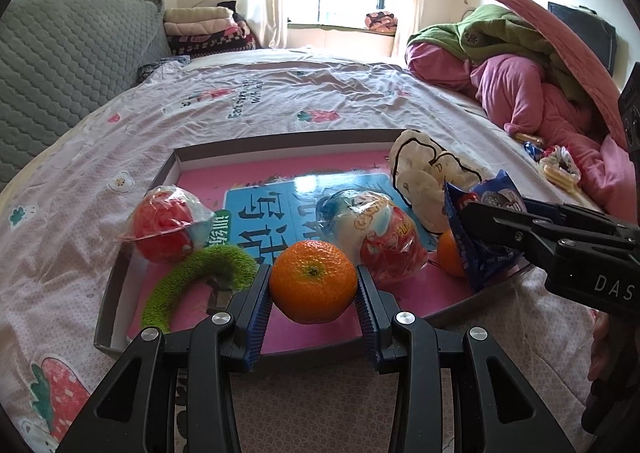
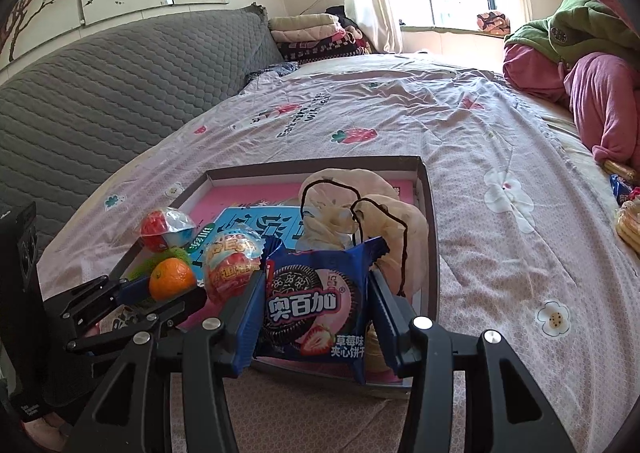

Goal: Organize objects
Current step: 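Carry orange with left tool while right tool carries biscuit pack over the box, then lower orange with left tool while right tool lowers biscuit pack, both opening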

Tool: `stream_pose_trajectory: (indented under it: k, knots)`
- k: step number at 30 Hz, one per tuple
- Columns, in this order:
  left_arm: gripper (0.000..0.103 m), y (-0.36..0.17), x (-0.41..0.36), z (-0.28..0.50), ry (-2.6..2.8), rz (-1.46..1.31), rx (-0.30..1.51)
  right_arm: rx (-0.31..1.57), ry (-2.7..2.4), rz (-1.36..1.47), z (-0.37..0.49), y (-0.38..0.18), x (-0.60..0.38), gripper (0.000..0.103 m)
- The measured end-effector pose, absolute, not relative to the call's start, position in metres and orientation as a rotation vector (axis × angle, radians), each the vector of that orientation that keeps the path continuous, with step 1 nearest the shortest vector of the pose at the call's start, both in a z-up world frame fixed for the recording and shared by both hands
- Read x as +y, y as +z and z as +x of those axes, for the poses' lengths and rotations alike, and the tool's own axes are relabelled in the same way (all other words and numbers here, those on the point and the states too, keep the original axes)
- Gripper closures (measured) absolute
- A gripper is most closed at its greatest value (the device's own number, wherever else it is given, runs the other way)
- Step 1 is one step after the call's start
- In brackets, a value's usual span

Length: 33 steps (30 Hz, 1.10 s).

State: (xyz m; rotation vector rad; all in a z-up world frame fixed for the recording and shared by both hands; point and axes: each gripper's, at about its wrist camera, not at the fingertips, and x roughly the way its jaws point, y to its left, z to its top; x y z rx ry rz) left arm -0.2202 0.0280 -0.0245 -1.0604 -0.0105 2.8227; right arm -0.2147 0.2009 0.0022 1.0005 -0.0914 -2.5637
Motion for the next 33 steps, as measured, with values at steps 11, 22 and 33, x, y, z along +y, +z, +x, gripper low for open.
stream_pose_trajectory:
  k: [11,22,33]
  knots:
    - [0.062,-0.026,0.029,-0.222,2.82,-1.07,-0.019,-0.225,-2.532,1.031,-0.22,-0.003,0.212,0.052]
    - [0.06,-0.027,0.028,-0.223,2.829,-1.08,-0.023,-0.357,-2.496,1.068,-0.226,-0.009,0.223,0.052]
    - [0.053,-0.025,0.026,-0.223,2.851,-1.082,-0.015,-0.359,-2.51,1.08,-0.229,-0.01,0.225,0.042]
